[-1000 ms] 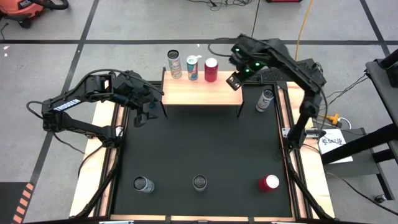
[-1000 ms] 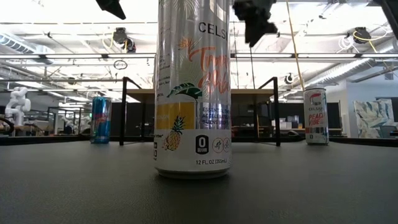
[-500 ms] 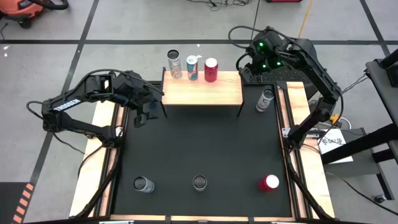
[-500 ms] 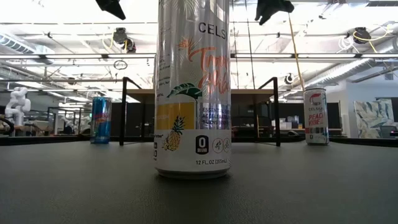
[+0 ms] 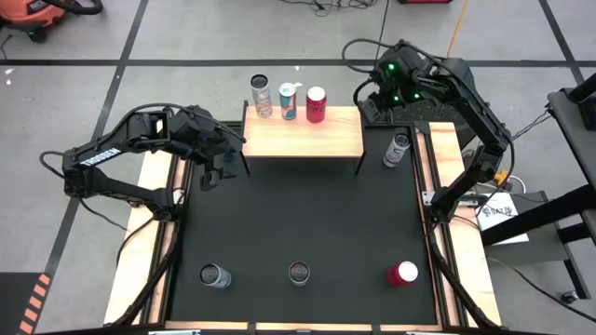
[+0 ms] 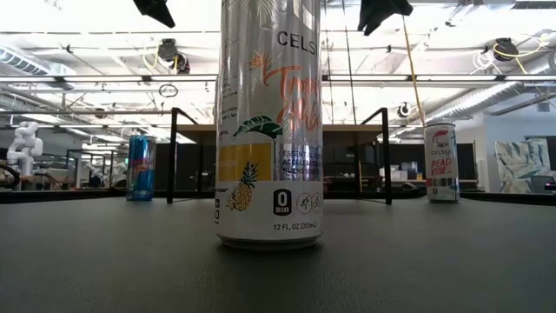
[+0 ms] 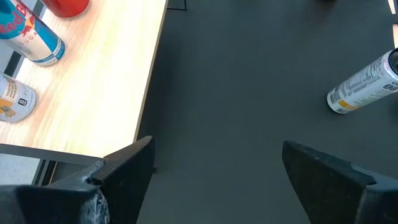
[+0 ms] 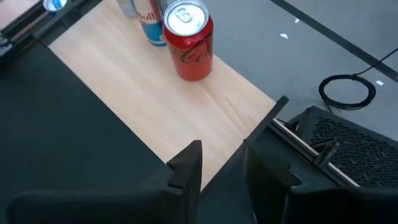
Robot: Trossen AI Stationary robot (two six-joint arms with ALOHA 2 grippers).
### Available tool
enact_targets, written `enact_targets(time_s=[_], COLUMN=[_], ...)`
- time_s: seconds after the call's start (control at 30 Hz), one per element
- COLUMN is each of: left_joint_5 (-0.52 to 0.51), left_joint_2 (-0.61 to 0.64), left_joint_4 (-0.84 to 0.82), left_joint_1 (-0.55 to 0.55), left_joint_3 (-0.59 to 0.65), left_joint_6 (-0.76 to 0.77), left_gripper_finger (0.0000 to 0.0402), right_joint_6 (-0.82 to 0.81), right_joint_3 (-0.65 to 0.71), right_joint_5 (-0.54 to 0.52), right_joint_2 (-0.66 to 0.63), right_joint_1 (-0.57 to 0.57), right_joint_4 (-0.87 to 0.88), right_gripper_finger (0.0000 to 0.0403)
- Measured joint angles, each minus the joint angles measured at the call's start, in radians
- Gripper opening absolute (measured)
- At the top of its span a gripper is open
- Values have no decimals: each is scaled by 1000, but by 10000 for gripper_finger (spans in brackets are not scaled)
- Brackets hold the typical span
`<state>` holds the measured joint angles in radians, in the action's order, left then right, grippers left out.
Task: Place canned beverage on shelf
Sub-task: Put the top white-pink soda can on the shelf
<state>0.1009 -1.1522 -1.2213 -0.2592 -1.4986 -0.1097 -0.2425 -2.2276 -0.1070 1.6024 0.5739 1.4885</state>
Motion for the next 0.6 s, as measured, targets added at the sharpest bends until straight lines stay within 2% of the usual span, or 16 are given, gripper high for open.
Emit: enact_targets(time_s=[0.4,0.6], left_joint_5=[0,0], left_joint_2=[0,0], left_joint_4=[0,0], left_joint_1=[0,0], left_joint_3=[0,0], left_joint_6=[0,0], left_gripper_finger=[350,350], right_joint_6=[1,56], right_joint_3=[0,1], right_joint_5=[-5,-151], right_joint_2=[5,10], right_joint_1=[2,2], right_joint_4=[13,85], right_gripper_finger=[98,101])
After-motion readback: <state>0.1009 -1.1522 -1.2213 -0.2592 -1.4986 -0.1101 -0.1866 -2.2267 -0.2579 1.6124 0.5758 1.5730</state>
